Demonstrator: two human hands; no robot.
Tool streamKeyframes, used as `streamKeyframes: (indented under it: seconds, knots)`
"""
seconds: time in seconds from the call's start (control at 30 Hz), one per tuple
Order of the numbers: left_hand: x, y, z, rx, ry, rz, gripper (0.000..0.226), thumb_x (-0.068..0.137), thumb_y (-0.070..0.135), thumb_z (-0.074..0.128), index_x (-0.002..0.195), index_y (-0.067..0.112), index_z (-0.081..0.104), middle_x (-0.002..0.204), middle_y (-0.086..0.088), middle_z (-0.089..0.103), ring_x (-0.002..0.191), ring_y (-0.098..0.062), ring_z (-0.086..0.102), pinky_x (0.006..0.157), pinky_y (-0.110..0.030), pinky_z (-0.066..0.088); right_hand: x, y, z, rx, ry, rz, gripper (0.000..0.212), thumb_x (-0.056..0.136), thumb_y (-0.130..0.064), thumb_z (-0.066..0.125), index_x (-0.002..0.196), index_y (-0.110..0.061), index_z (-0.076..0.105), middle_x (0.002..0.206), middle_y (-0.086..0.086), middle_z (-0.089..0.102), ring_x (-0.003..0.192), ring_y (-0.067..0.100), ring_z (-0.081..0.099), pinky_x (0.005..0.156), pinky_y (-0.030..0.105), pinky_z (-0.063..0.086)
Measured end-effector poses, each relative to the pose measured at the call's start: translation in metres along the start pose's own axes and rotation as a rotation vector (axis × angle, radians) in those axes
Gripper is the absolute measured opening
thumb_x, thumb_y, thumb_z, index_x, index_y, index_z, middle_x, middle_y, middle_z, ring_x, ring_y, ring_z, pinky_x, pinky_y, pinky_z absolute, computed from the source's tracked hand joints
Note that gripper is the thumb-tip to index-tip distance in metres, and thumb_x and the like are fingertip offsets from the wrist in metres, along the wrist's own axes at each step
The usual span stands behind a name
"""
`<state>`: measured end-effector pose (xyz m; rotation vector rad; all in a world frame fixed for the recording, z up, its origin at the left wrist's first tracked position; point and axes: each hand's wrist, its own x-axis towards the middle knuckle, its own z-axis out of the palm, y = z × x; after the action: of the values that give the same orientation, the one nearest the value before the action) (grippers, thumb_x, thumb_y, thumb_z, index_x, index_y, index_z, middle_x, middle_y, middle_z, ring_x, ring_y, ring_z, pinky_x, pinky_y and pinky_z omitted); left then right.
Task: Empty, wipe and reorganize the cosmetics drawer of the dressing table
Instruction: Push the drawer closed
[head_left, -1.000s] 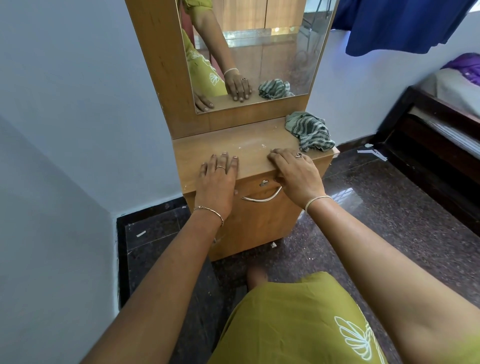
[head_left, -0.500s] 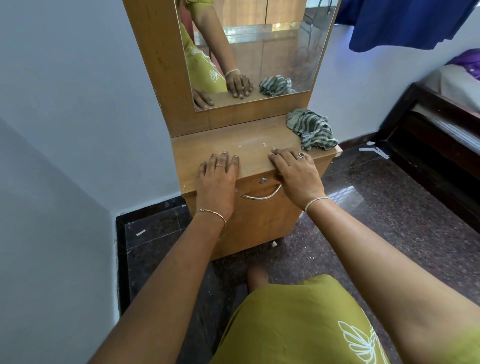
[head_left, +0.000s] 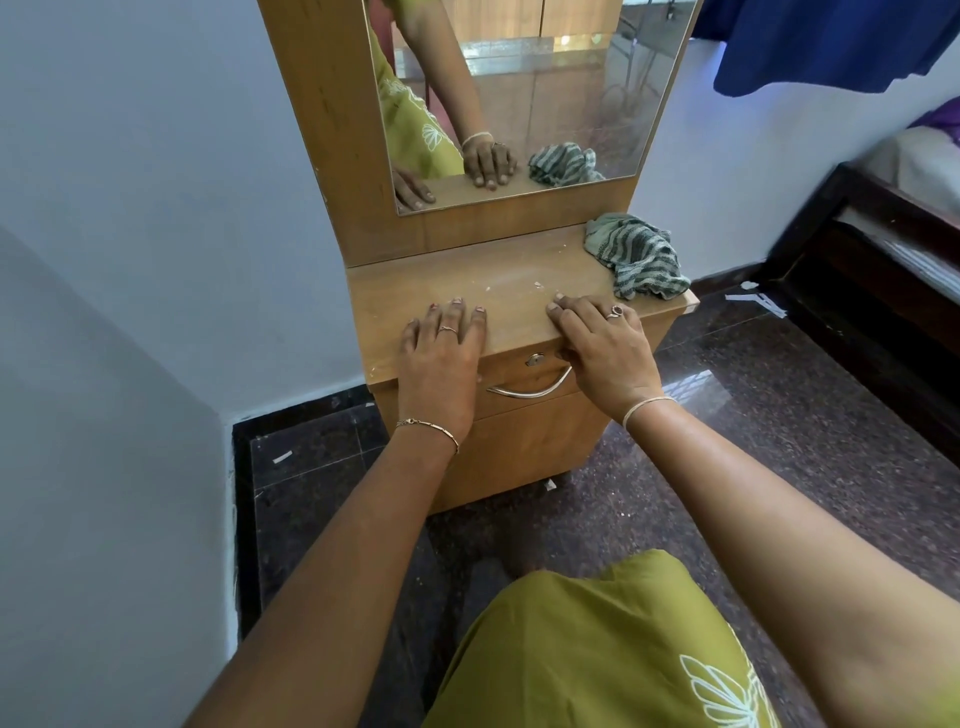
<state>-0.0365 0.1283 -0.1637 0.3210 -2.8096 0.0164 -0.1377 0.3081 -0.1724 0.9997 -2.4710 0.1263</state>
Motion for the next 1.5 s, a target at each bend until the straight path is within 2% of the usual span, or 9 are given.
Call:
streamKeyframes:
  seconds: [0.27, 0.47, 0.63, 0.83, 1.0, 1.1, 1.27, 1.4, 1.5]
  knots:
    - [0.000, 0.001, 0.000, -0.001, -0.015, -0.008, 0.080, 0.078, 0.022, 0.073, 0.144, 0.020, 0.028, 0.150, -0.010, 0.034, 0.140, -0.030, 0.028, 0.114, -0.046, 0.022, -0.002, -0.003, -0.001, 0.013, -0.002, 0.023, 0.046, 0.083, -0.011, 0.068, 0.127, -0.012, 0.056, 0.131, 0.006, 0.058, 0.112, 0.031, 0.057, 0.093, 0.046, 0.042]
    - [-0.001, 0.001, -0.003, 0.008, -0.030, -0.004, 0.081, 0.079, 0.024, 0.072, 0.146, 0.020, 0.025, 0.151, -0.009, 0.031, 0.141, -0.029, 0.026, 0.115, -0.045, 0.019, -0.005, -0.002, -0.002, 0.062, -0.031, 0.037, 0.047, 0.088, -0.013, 0.063, 0.133, -0.014, 0.053, 0.138, 0.004, 0.053, 0.123, 0.029, 0.051, 0.097, 0.047, 0.038]
    - [0.000, 0.002, -0.001, -0.011, -0.008, -0.021, 0.080, 0.078, 0.020, 0.073, 0.145, 0.019, 0.028, 0.150, -0.008, 0.032, 0.140, -0.028, 0.026, 0.115, -0.045, 0.018, -0.006, 0.003, 0.006, 0.093, 0.084, 0.004, 0.048, 0.083, -0.011, 0.069, 0.129, -0.013, 0.057, 0.132, 0.004, 0.058, 0.119, 0.029, 0.055, 0.092, 0.044, 0.043]
    - [0.002, 0.005, -0.005, -0.028, -0.059, -0.044, 0.076, 0.078, 0.017, 0.072, 0.143, 0.018, 0.032, 0.149, -0.010, 0.035, 0.139, -0.030, 0.029, 0.115, -0.048, 0.021, -0.008, 0.006, 0.017, 0.095, 0.105, 0.014, 0.051, 0.082, -0.012, 0.069, 0.130, -0.016, 0.053, 0.134, 0.002, 0.056, 0.124, 0.022, 0.045, 0.096, 0.038, 0.032]
    - [0.005, 0.007, -0.018, 0.003, -0.166, -0.034, 0.075, 0.078, 0.014, 0.071, 0.142, 0.018, 0.031, 0.149, -0.010, 0.034, 0.138, -0.031, 0.029, 0.113, -0.048, 0.022, -0.005, 0.002, 0.001, 0.108, -0.073, 0.050, 0.055, 0.080, -0.013, 0.071, 0.131, -0.015, 0.053, 0.135, 0.004, 0.054, 0.126, 0.024, 0.046, 0.098, 0.040, 0.036]
    - [0.009, 0.006, -0.028, -0.002, -0.267, -0.025, 0.080, 0.078, 0.024, 0.070, 0.144, 0.017, 0.026, 0.151, -0.010, 0.029, 0.140, -0.031, 0.024, 0.114, -0.048, 0.018, 0.002, 0.002, -0.018, 0.133, -0.242, 0.045, 0.056, 0.080, -0.013, 0.069, 0.133, -0.013, 0.051, 0.138, 0.005, 0.052, 0.127, 0.026, 0.047, 0.099, 0.042, 0.040]
    - [0.018, 0.004, -0.048, -0.081, -0.463, -0.038, 0.077, 0.086, 0.042, 0.058, 0.147, 0.018, 0.017, 0.156, -0.008, 0.015, 0.144, -0.029, 0.009, 0.117, -0.050, 0.013, 0.023, 0.001, -0.053, 0.180, -0.496, 0.040, 0.056, 0.087, -0.021, 0.059, 0.139, -0.011, 0.044, 0.145, 0.008, 0.043, 0.132, 0.028, 0.040, 0.104, 0.042, 0.037]
    - [0.019, 0.001, -0.074, -0.162, -0.543, -0.110, 0.072, 0.091, 0.046, 0.048, 0.148, 0.016, 0.016, 0.157, -0.005, 0.013, 0.145, -0.025, 0.008, 0.116, -0.052, 0.015, 0.042, -0.002, -0.074, 0.218, -0.569, 0.060, 0.061, 0.092, -0.030, 0.052, 0.146, -0.011, 0.032, 0.150, 0.008, 0.034, 0.137, 0.026, 0.032, 0.111, 0.040, 0.030]
    - [0.008, -0.005, -0.102, -0.187, -0.524, -0.191, 0.069, 0.093, 0.047, 0.045, 0.147, 0.015, 0.017, 0.156, -0.006, 0.017, 0.144, -0.026, 0.016, 0.116, -0.052, 0.016, 0.052, -0.010, -0.089, 0.189, -0.602, 0.044, 0.063, 0.094, -0.034, 0.047, 0.149, -0.011, 0.024, 0.153, 0.006, 0.029, 0.141, 0.023, 0.026, 0.112, 0.038, 0.030]
